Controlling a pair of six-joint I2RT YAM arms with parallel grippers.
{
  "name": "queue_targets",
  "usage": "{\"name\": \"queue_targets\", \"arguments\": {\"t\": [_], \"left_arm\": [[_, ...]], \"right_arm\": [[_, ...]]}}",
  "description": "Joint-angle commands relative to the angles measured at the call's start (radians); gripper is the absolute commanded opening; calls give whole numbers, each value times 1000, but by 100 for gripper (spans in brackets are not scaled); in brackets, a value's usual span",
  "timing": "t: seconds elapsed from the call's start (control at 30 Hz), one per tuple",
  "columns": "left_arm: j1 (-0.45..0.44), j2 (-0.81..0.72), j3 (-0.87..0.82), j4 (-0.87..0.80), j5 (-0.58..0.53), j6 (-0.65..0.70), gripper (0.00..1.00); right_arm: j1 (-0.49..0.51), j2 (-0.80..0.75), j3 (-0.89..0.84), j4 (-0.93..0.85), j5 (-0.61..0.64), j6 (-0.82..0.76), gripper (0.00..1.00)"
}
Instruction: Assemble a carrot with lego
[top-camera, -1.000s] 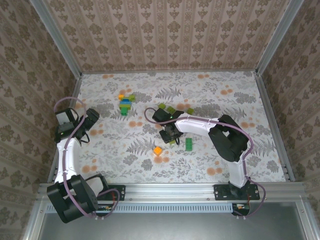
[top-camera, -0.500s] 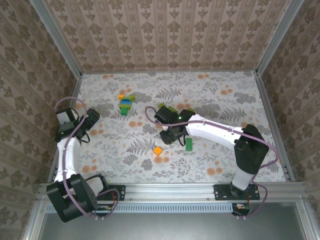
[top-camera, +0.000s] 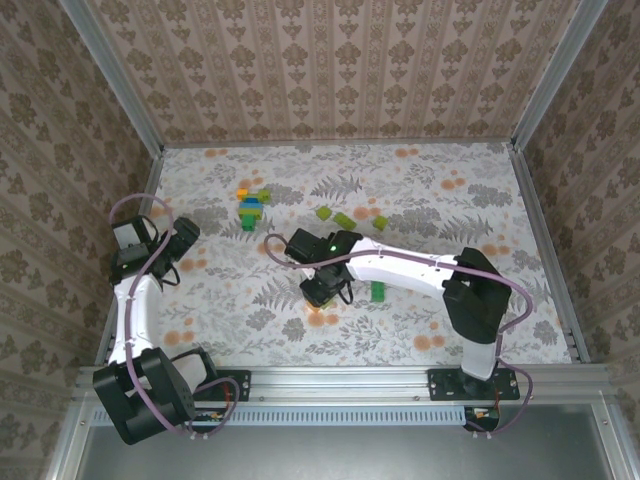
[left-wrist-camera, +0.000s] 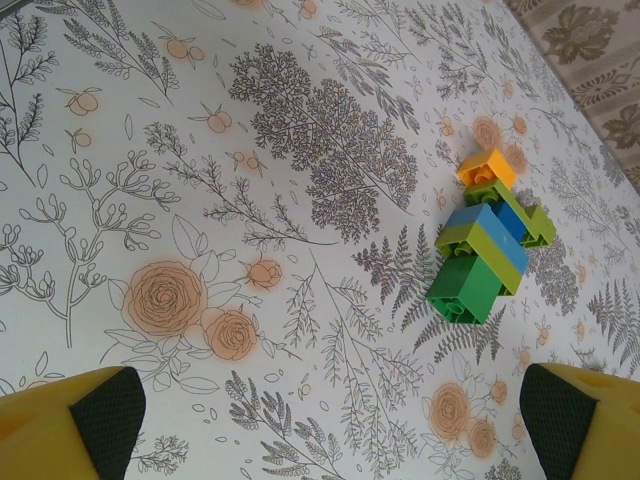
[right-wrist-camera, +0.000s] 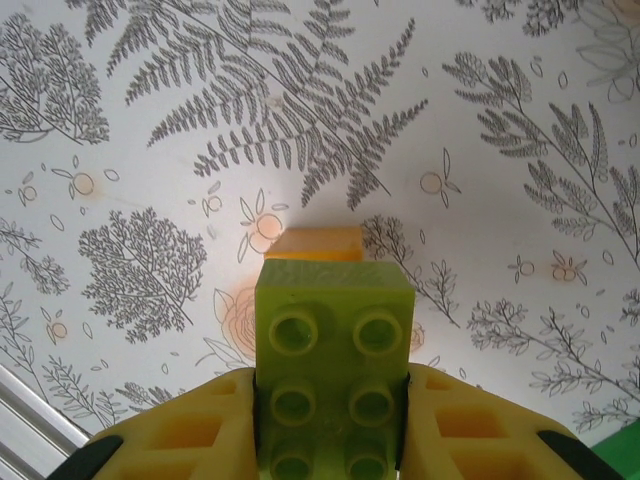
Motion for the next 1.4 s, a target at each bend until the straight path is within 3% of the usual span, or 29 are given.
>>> {"name": "queue_targets", "arguments": {"t": [0.0, 1.37], "left_arm": [[-7, -1, 3, -1, -7, 12, 100], [-9, 4, 4, 2, -12, 14, 100]], "right_arm": [[5, 34, 46, -41, -1, -21, 28], [19, 152, 65, -77, 2, -50, 28]]}}
